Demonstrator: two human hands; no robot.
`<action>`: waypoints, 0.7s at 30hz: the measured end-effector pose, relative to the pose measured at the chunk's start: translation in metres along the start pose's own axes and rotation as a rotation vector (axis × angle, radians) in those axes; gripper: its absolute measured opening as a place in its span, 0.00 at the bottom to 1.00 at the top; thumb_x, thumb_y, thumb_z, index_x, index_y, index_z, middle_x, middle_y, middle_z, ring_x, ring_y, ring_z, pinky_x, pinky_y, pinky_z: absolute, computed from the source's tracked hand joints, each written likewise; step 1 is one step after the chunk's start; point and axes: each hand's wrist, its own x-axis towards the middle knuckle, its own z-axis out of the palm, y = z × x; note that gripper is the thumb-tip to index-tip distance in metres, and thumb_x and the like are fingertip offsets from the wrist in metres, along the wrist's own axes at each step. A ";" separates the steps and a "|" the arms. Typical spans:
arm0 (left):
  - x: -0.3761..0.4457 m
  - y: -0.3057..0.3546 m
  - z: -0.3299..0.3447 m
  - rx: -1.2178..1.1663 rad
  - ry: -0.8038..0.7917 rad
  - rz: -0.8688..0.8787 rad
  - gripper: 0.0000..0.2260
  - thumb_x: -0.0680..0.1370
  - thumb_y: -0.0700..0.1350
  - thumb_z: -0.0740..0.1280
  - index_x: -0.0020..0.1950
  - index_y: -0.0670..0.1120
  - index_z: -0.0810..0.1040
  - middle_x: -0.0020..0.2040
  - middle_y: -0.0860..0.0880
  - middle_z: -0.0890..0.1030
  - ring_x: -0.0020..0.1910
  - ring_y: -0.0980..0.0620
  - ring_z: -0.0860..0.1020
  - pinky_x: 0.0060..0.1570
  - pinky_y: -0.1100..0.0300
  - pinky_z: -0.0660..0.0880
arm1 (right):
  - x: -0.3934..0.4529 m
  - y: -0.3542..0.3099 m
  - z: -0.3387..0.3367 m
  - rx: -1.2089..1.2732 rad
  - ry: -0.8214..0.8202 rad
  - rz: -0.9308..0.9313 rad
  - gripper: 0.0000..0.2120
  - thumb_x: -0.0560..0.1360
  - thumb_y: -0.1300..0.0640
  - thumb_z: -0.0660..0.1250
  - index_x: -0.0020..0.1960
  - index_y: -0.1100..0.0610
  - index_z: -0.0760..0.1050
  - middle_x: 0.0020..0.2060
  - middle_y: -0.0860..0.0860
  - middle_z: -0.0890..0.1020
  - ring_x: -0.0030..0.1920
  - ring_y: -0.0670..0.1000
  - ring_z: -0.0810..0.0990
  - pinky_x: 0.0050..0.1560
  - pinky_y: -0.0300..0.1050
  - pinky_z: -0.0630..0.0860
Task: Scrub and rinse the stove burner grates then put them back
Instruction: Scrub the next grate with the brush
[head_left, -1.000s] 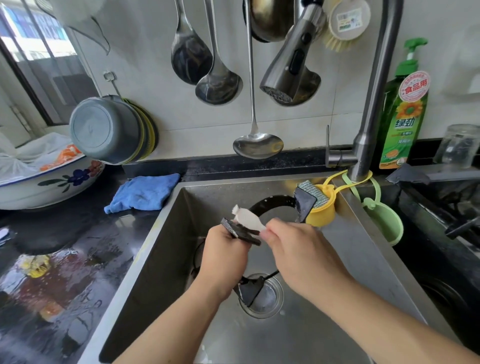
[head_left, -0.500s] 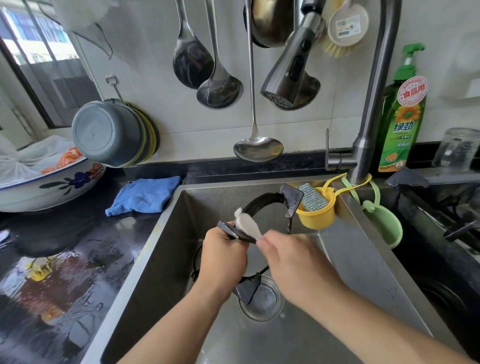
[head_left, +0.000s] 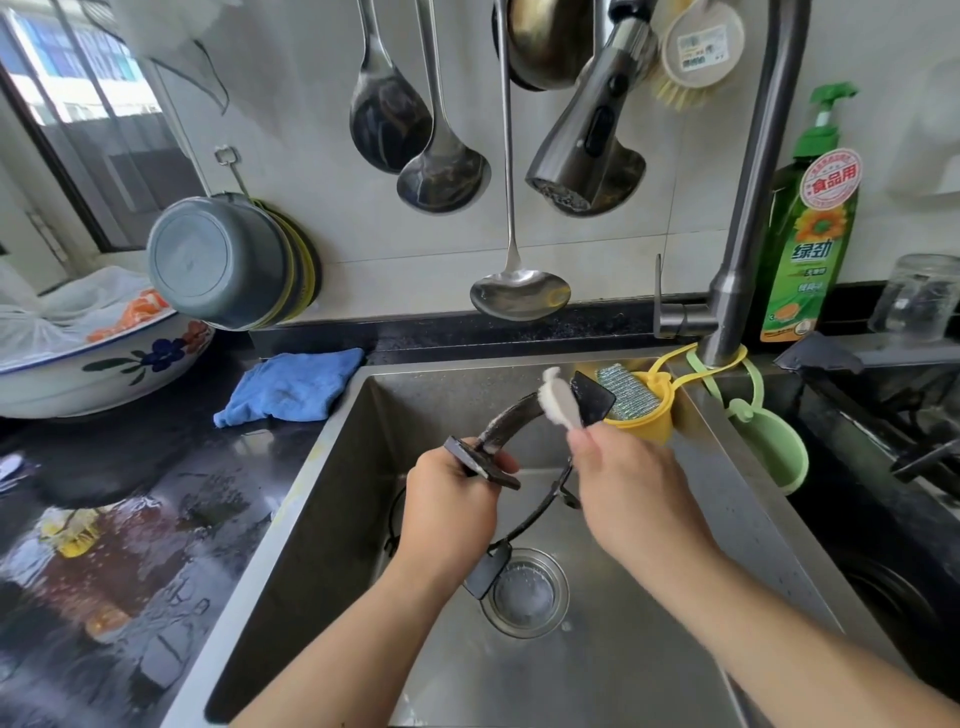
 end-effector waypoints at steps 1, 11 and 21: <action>-0.001 0.001 0.000 0.018 0.004 0.002 0.13 0.76 0.33 0.67 0.37 0.49 0.84 0.32 0.56 0.83 0.31 0.62 0.76 0.35 0.62 0.70 | 0.006 0.006 -0.003 0.001 0.008 0.057 0.20 0.84 0.46 0.52 0.38 0.54 0.68 0.33 0.51 0.74 0.36 0.55 0.73 0.33 0.51 0.68; 0.000 -0.003 -0.001 0.045 -0.009 0.050 0.12 0.72 0.39 0.67 0.28 0.48 0.74 0.24 0.57 0.71 0.26 0.58 0.63 0.29 0.60 0.63 | -0.017 -0.014 0.003 -0.055 -0.078 -0.285 0.18 0.83 0.43 0.54 0.39 0.50 0.66 0.30 0.47 0.72 0.31 0.52 0.73 0.29 0.51 0.68; -0.001 -0.002 0.003 0.081 -0.016 0.005 0.13 0.72 0.34 0.67 0.29 0.46 0.74 0.23 0.56 0.71 0.26 0.56 0.63 0.29 0.59 0.63 | -0.020 -0.014 0.004 -0.013 -0.038 -0.286 0.19 0.83 0.44 0.57 0.35 0.49 0.61 0.28 0.47 0.71 0.30 0.55 0.73 0.29 0.53 0.68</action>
